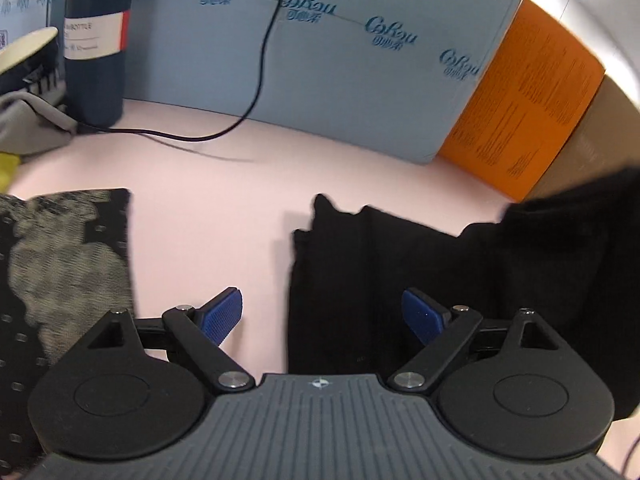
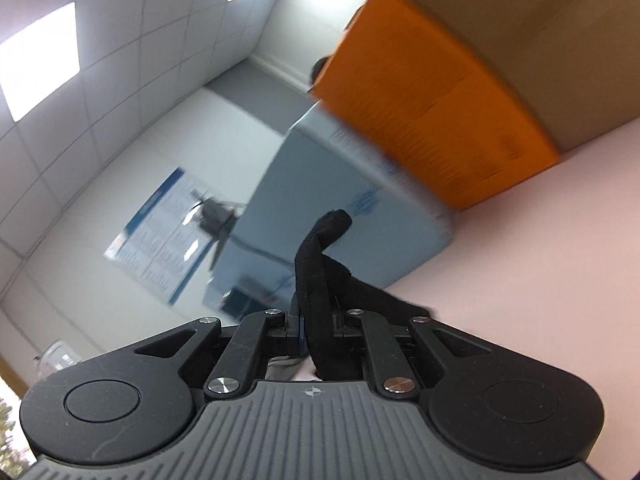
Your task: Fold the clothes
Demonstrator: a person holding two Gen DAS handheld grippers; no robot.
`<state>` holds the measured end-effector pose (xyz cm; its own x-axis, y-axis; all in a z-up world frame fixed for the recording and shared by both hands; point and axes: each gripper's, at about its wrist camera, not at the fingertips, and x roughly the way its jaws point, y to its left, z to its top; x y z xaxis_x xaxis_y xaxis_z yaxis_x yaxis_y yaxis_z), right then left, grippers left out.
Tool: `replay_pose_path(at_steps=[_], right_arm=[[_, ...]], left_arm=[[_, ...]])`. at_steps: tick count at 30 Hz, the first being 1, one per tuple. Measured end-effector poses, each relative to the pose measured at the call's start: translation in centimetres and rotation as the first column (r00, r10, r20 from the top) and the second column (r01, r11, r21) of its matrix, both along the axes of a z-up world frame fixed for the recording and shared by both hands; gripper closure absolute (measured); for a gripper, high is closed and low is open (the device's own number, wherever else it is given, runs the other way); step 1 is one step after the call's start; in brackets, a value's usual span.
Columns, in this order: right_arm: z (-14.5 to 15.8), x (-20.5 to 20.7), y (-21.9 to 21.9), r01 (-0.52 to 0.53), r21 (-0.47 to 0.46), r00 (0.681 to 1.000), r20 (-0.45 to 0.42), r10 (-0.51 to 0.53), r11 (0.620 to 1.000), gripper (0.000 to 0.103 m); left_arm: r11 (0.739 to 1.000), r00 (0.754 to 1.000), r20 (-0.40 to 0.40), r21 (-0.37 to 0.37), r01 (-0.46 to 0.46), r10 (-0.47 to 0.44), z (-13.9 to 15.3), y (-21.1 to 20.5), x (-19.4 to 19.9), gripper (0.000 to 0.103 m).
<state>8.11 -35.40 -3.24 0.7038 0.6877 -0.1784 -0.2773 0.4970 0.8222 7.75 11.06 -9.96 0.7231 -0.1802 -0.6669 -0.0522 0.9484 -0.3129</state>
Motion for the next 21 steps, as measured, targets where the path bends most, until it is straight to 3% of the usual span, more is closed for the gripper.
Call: replay_pose_path(at_steps=[2, 3, 5, 7, 9, 11, 13, 14, 17, 19, 20, 21], right_arm=[[-2.3, -1.0, -3.2, 0.124, -0.075, 0.989, -0.069, -0.129, 0.989, 0.090], [-3.4, -1.6, -4.7, 0.207, -0.145, 0.968, -0.112, -0.223, 0.968, 0.089], [-5.2, -2.8, -7.1, 0.371, -0.293, 0.881, -0.188, -0.433, 0.881, 0.061], [-6.1, -4.5, -8.9, 0.508, -0.358, 0.774, -0.210, -0.598, 0.783, 0.058], [-5.6, -5.4, -8.8, 0.550, -0.345, 0.765, -0.157, -0.625, 0.760, 0.056], [-4.6, -4.4, -6.8, 0.458, -0.334, 0.853, -0.096, -0.513, 0.824, 0.032], [-3.5, -3.0, -3.5, 0.317, -0.369, 0.935, -0.030, -0.352, 0.874, 0.023], [-3.0, -2.3, -1.1, 0.249, -0.422, 0.963, 0.009, -0.271, 0.872, 0.023], [-2.2, -0.8, 5.8, 0.112, -0.588, 0.992, 0.118, -0.053, 0.801, 0.024], [-2.6, 0.4, 9.9, 0.087, -0.703, 0.990, 0.139, 0.017, 0.706, 0.027], [-3.1, 1.3, 11.4, 0.073, -0.757, 0.994, 0.109, 0.016, 0.649, 0.031], [-3.8, 2.2, 12.1, 0.047, -0.783, 0.998, 0.059, 0.000, 0.620, 0.038]], left_arm=[[1.000, 1.000, -0.001, 0.026, 0.008, -0.008, 0.0, -0.3, 0.2, 0.017], [0.999, 1.000, -0.003, 0.039, 0.011, -0.011, -0.1, -0.4, 0.2, 0.017], [0.998, 1.000, -0.010, 0.054, 0.015, -0.014, -0.2, -0.5, 0.1, 0.017], [0.998, 1.000, -0.019, 0.059, 0.016, -0.015, -0.3, -0.5, -0.2, 0.016], [0.998, 0.999, -0.028, 0.064, 0.017, -0.015, -0.4, -0.5, -0.5, 0.015], [0.997, 0.999, -0.035, 0.074, 0.017, -0.014, -0.7, -0.7, -0.5, 0.015], [0.996, 0.999, -0.038, 0.087, 0.019, -0.015, -0.7, -0.8, -0.6, 0.014], [0.996, 0.999, -0.042, 0.092, 0.020, -0.016, -0.7, -0.9, -0.5, 0.013], [0.995, 0.999, -0.048, 0.100, 0.024, -0.019, -0.7, -1.1, -0.3, 0.012], [0.994, 0.998, -0.049, 0.102, 0.030, -0.025, -0.8, -1.0, -0.3, 0.012], [0.994, 0.998, -0.050, 0.104, 0.033, -0.028, -0.8, -1.0, -0.3, 0.012], [0.994, 0.998, -0.051, 0.105, 0.035, -0.030, -0.8, -1.0, -0.4, 0.012]])
